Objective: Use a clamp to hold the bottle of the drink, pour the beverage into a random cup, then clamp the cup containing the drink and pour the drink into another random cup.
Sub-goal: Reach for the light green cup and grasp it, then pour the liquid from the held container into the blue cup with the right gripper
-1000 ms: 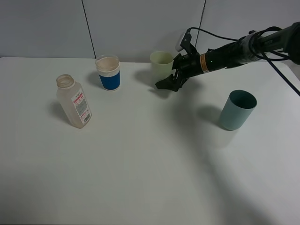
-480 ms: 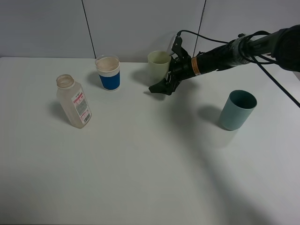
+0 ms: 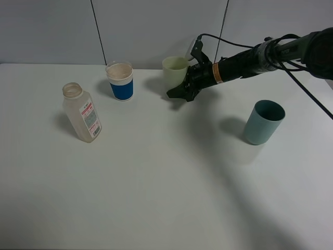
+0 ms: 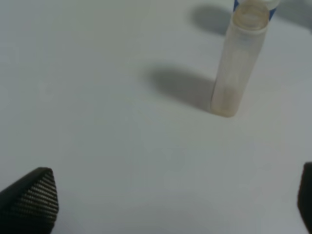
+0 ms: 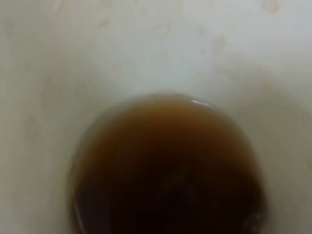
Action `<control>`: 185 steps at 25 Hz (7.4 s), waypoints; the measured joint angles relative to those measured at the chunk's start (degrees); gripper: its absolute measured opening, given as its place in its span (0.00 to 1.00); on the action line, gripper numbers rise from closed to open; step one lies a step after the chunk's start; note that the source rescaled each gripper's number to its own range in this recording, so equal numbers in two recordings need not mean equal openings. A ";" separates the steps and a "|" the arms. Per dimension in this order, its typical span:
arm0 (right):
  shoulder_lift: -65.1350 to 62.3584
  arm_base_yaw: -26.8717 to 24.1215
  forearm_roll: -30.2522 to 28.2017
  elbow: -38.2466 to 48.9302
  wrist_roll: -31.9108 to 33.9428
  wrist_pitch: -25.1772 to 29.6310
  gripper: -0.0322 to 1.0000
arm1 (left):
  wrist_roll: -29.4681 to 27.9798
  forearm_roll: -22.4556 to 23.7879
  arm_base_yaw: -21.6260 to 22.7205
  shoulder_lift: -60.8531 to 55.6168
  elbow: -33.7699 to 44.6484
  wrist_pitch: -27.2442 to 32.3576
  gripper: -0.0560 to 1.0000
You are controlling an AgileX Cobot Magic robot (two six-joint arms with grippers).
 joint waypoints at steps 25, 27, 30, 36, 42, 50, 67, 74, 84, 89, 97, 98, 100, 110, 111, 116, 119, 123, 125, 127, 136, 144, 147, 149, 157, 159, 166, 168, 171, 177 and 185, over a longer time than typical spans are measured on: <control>-10.37 -0.05 -0.64 0.00 14.62 -0.49 0.06 | 0.00 0.00 0.00 0.00 0.00 0.00 1.00; -11.60 -0.05 -0.64 0.00 14.89 -0.51 0.06 | 0.00 0.00 0.00 0.00 0.00 0.00 1.00; -14.00 -0.05 -0.57 0.50 15.08 -0.51 0.06 | 0.06 0.00 0.00 0.00 0.00 0.00 1.00; -18.38 -0.59 -0.44 6.75 12.72 0.64 0.06 | 0.01 0.00 0.00 0.00 0.00 0.00 1.00; -26.07 -3.02 -0.62 19.03 8.27 4.53 0.06 | 0.01 0.00 0.00 0.00 0.00 0.00 1.00; -34.81 -3.96 -0.57 27.01 8.13 11.70 0.06 | 0.01 -0.05 0.00 0.00 0.00 0.00 1.00; -39.68 13.08 7.40 28.93 9.54 45.11 0.06 | 0.01 -0.05 0.00 0.00 0.00 0.00 1.00; -35.24 19.52 10.74 21.94 9.71 53.25 0.06 | 0.01 -0.05 0.00 0.00 0.00 0.00 1.00; -26.96 25.27 16.40 10.57 9.61 60.97 0.06 | 0.01 -0.05 0.00 0.00 0.00 0.00 1.00; -22.75 27.25 16.46 5.05 8.79 63.90 0.06 | 0.01 -0.05 0.00 0.00 0.00 0.00 1.00; -18.30 28.57 16.95 1.82 0.08 73.52 0.06 | 0.01 -0.05 0.00 0.00 0.00 0.00 1.00; -17.96 28.57 16.95 1.60 -0.28 74.26 0.06 | 0.01 -0.05 0.00 0.00 0.00 0.00 1.00; -16.94 28.76 17.04 1.04 -1.03 76.13 0.06 | 0.01 -0.05 0.00 0.00 0.00 0.00 1.00; -10.19 31.61 17.18 -7.39 -7.34 79.48 0.06 | 0.01 0.01 0.00 0.00 0.00 0.00 1.00; -9.76 31.71 17.18 -7.90 -7.75 79.54 0.06 | 0.01 0.01 0.00 0.00 0.00 0.00 1.00; -8.35 31.94 16.97 -8.75 -8.63 80.92 0.06 | 0.01 0.01 0.00 0.00 0.00 0.00 1.00; -7.49 31.94 16.56 -9.40 -9.45 82.54 0.06 | 0.01 0.01 0.00 0.00 0.00 0.00 1.00; -6.29 32.53 16.56 -11.61 -12.95 85.06 0.06 | 0.01 0.01 0.00 0.00 0.00 0.00 1.00; -5.62 33.07 16.49 -12.88 -14.09 85.25 0.06 | 0.01 0.01 0.00 0.00 0.00 0.00 1.00; -5.07 33.67 16.12 -13.82 -14.55 85.19 0.06 | 0.01 0.01 0.00 0.00 0.00 0.00 1.00; -3.54 34.58 15.10 -14.62 -20.81 86.09 0.06 | 0.01 0.01 0.00 0.00 0.00 0.00 1.00; -3.54 35.04 14.88 -14.68 -26.40 88.44 0.06 | 0.01 0.01 0.00 0.00 0.00 0.00 1.00; -3.54 35.04 14.88 -14.72 -27.15 89.42 0.06 | 0.01 0.01 0.00 0.00 0.00 0.00 1.00; -3.54 35.04 14.88 -14.72 -27.67 89.64 0.06 | 0.01 0.01 0.00 0.00 0.00 0.00 1.00; -3.54 35.04 14.70 -14.72 -32.55 89.91 0.06 | 0.01 -0.05 0.00 0.00 0.00 0.00 1.00; -3.54 35.04 14.48 -14.72 -33.18 89.98 0.06 | 0.01 -0.05 0.00 0.00 0.00 0.00 1.00; -3.54 35.04 13.63 -14.72 -35.82 91.19 0.06 | 0.01 -0.05 0.00 0.00 0.00 0.00 1.00; -3.54 35.04 13.63 -14.72 -36.64 91.19 0.06 | 0.01 -0.05 0.00 0.00 0.00 0.00 1.00; -3.54 35.04 13.63 -14.72 -36.85 91.19 0.06 | 0.01 -0.05 0.00 0.00 0.00 0.00 1.00; -3.54 35.04 13.37 -14.72 -36.95 91.90 0.06 | 0.01 -0.05 0.00 0.00 0.00 0.00 1.00; -3.54 35.04 12.64 -14.72 -38.80 92.38 0.06 | 0.01 -0.05 0.00 0.00 0.00 0.00 1.00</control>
